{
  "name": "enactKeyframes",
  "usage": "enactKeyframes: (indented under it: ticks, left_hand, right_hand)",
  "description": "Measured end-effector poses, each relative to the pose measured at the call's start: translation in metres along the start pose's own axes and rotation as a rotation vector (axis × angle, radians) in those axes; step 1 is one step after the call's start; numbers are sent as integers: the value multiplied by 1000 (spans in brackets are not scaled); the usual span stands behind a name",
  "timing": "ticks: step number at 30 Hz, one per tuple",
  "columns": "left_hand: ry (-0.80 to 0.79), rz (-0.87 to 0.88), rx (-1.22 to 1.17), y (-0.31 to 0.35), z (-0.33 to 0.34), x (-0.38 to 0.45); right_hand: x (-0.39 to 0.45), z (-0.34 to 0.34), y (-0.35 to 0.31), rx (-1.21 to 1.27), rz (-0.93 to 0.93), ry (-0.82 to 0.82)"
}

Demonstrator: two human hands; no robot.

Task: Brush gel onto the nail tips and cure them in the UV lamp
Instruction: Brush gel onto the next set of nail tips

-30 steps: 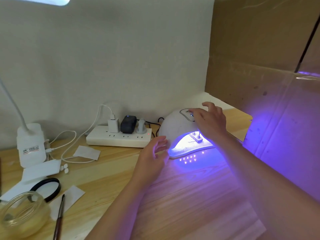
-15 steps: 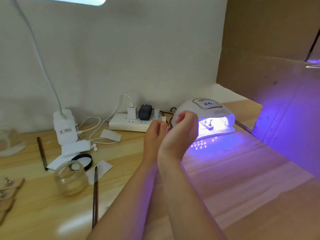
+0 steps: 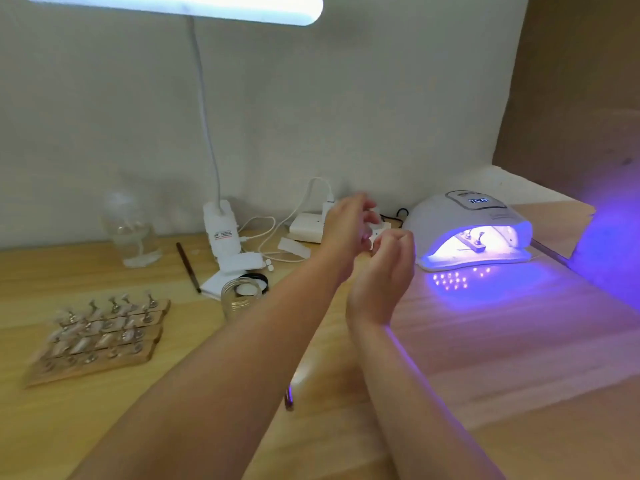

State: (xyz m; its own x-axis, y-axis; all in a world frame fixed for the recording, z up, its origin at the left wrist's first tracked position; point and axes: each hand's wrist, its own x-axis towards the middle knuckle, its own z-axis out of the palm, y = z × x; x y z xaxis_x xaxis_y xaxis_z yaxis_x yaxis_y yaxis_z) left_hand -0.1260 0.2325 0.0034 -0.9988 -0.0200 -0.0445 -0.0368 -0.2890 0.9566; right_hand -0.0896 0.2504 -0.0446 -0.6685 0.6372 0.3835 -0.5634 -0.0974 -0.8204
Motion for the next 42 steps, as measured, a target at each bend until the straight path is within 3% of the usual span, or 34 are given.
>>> enactKeyframes:
  ticks: [5,8,10,14,19,22,24,33,42]
  left_hand:
    - [3,443,244,62,-54,-45]
    - [160,678,389,85,-110,-80]
    - [297,724,389,84,-153,-105]
    - [475,592,502,59,-240,-141]
    - [664,174,1045,54,-322,-153]
    - [484,-264,1156,56,-335,-154]
    - [342,-434,1165,56,-332,-155]
    - [153,-434,1093,58,-324,-153]
    - [-34,-428,1057,54,-308,-156]
  right_hand:
    - [-34,23,-21,40,-141,-273]
    - [-59,31,-28,-3,-226,-502]
    - [-75,34,-29,-76,-240,-677]
    - [-99,39,-24,-370,-274,-1059]
    - [-115,35,-10,-736,-310,-1327]
    - [-123,34,-5,-825,-313,-1382]
    - [-127,34,-3,-858,-327,-1398]
    - [-131,38,-1,-887,-257,-1484]
    - [-98,35,-18,-955,114,-1547]
